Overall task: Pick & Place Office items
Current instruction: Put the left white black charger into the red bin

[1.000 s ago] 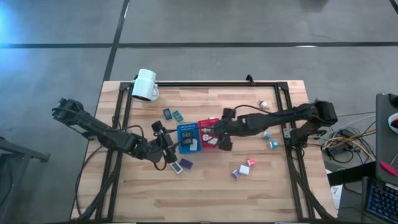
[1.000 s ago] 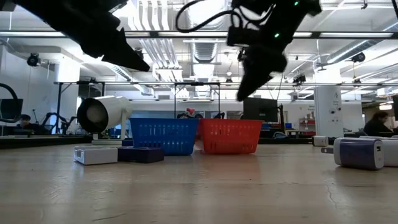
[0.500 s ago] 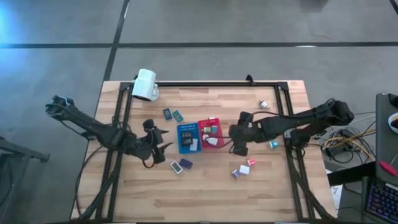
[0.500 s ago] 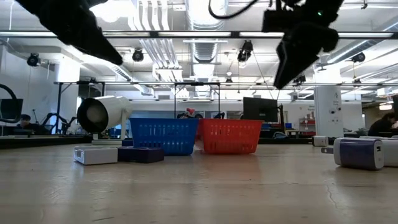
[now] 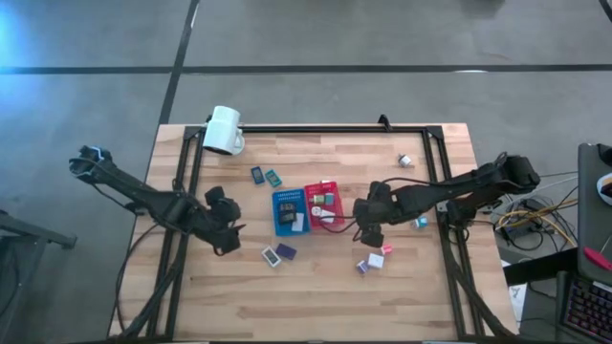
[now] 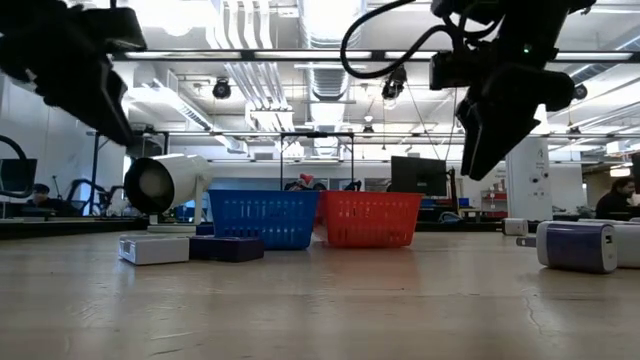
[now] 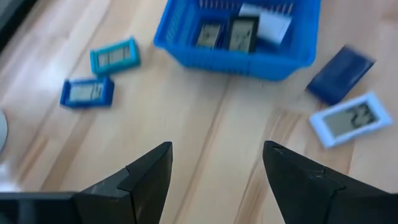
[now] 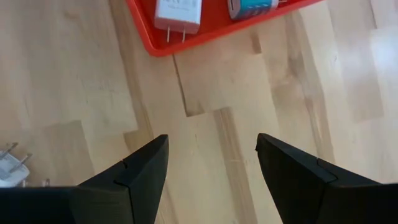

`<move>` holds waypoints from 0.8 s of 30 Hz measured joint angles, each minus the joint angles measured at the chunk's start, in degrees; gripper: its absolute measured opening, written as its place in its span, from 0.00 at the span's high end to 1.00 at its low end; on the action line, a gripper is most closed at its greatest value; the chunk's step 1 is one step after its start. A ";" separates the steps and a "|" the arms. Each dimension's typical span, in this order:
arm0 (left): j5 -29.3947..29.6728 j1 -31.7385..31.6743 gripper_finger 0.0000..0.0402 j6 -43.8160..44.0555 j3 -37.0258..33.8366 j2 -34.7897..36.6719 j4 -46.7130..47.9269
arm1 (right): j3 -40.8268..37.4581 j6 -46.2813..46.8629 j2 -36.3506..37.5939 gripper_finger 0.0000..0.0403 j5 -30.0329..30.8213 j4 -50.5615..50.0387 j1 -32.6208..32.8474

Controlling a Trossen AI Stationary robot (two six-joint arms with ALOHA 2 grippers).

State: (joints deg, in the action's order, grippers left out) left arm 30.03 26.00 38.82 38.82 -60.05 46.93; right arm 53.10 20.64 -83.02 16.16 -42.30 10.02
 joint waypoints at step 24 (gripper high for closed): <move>-0.18 -0.04 0.38 2.37 -1.76 0.07 1.89 | 0.02 -10.74 0.06 0.42 7.07 4.13 -5.77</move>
State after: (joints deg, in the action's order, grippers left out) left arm 29.85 25.96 41.19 37.06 -59.99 48.81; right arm 53.12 9.90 -82.96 23.23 -38.17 4.26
